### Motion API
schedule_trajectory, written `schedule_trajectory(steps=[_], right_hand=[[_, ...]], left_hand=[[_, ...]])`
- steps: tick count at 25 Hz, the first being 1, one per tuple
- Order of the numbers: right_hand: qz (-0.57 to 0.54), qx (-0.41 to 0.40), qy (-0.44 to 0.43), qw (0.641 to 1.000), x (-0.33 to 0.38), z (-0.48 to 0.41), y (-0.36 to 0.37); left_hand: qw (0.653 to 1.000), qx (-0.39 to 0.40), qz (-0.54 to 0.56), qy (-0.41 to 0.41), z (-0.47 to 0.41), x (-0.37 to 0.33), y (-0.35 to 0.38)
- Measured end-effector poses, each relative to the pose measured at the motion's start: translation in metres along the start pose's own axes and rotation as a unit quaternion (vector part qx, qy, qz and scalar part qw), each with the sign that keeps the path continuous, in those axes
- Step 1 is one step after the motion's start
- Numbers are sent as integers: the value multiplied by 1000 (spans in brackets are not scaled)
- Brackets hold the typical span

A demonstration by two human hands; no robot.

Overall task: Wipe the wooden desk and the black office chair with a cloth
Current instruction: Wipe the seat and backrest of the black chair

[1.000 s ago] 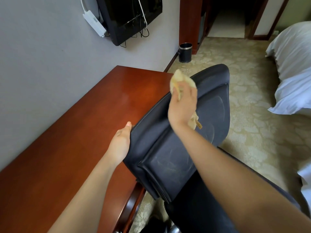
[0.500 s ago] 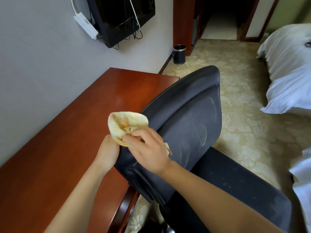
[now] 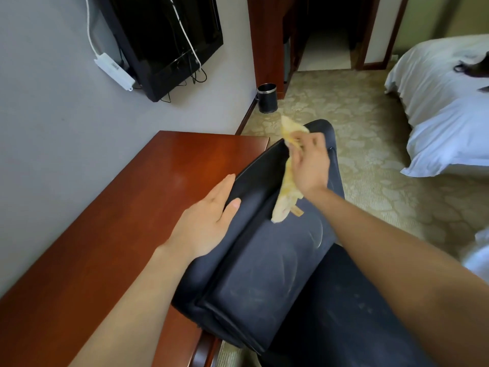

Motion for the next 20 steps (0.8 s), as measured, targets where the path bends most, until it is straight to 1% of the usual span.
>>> schedule_trajectory(steps=[2, 4, 6, 7, 10, 12, 14, 16, 18, 20], right_hand=[[24, -11, 135, 991, -30, -19, -4], [39, 6, 237, 971, -50, -24, -4], [40, 13, 280, 959, -50, -19, 1], [36, 0, 275, 961, -44, -12, 5], [-11, -55, 201, 978, -14, 29, 16], [-63, -60, 134, 987, 13, 70, 22], [-106, -32, 68, 991, 40, 115, 26], [-130, 22, -11, 991, 63, 156, 27], [-141, 66, -135, 978, 76, 190, 26], [-130, 98, -287, 944, 77, 206, 20]], left_hand=[[1000, -3, -23, 8, 1, 0, 2], [999, -4, -36, 1, 1, 0, 4], [999, -17, -48, -9, 1, 0, 4], [998, -30, -59, -9, 0, -1, 3], [995, -47, -83, 0, 0, -2, 3], [996, -46, -81, -1, -1, -2, 3], [996, -48, -78, -2, -2, -3, 3], [996, -53, -78, -4, -1, -3, 3], [995, -57, -76, -7, 0, -4, 3], [996, -56, -74, -4, 2, -6, 3]])
Point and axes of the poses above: each hand's wrist, its own z-axis away from the middle knuckle, its own y-axis out of the palm, x = y × z, the point moved 3 cm from there along -z, towards the middle knuckle
